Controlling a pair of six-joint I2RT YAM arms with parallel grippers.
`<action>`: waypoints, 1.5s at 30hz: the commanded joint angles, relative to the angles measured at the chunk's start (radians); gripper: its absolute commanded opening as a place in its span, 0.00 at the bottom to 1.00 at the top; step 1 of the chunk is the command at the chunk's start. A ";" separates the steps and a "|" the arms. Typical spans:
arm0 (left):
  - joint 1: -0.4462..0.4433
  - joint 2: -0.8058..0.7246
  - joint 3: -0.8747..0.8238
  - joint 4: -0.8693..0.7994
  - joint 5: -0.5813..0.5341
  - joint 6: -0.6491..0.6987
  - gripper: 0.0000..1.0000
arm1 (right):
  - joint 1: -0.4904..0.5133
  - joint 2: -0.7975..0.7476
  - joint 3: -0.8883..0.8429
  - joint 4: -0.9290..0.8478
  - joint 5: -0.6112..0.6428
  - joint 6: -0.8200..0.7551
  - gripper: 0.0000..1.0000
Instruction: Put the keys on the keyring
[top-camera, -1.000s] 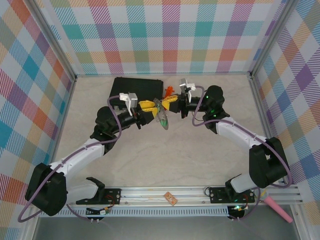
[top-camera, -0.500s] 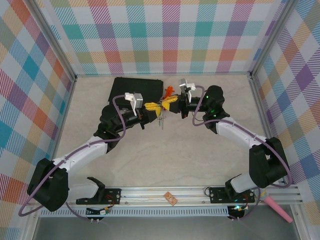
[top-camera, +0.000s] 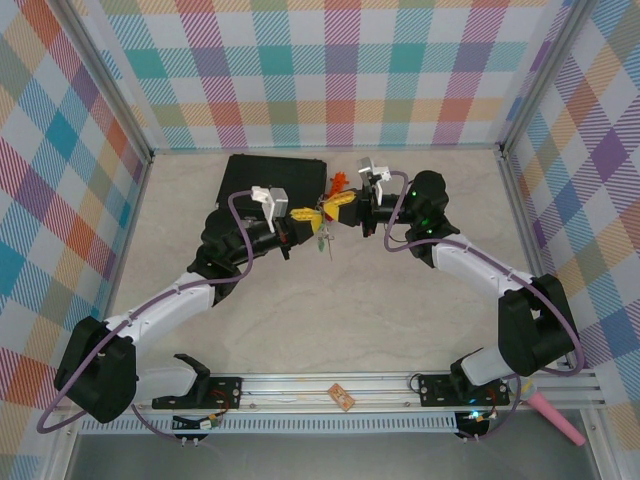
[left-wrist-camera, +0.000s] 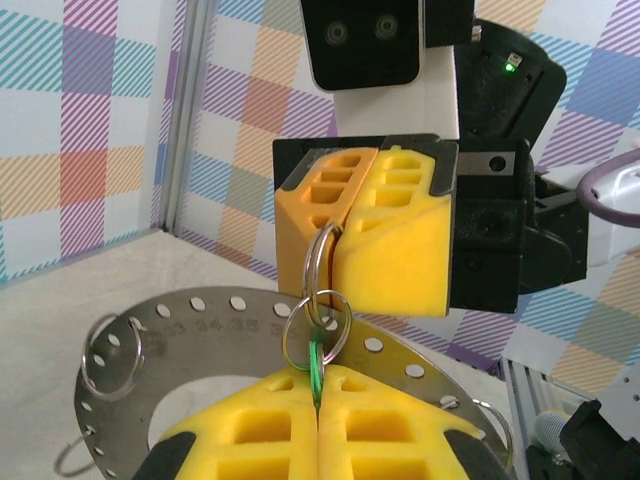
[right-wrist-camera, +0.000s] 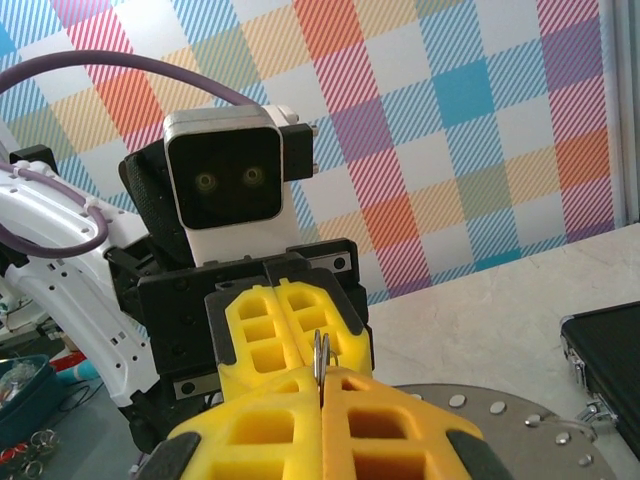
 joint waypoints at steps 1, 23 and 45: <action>-0.014 -0.009 0.001 -0.053 0.027 0.044 0.00 | 0.001 -0.037 0.020 0.041 0.025 -0.022 0.00; -0.026 -0.082 0.007 -0.137 -0.076 0.057 0.27 | -0.002 -0.037 -0.004 0.015 0.034 -0.047 0.00; 0.084 0.043 0.105 0.023 0.089 -0.251 0.31 | -0.011 -0.034 -0.061 -0.030 0.013 -0.106 0.00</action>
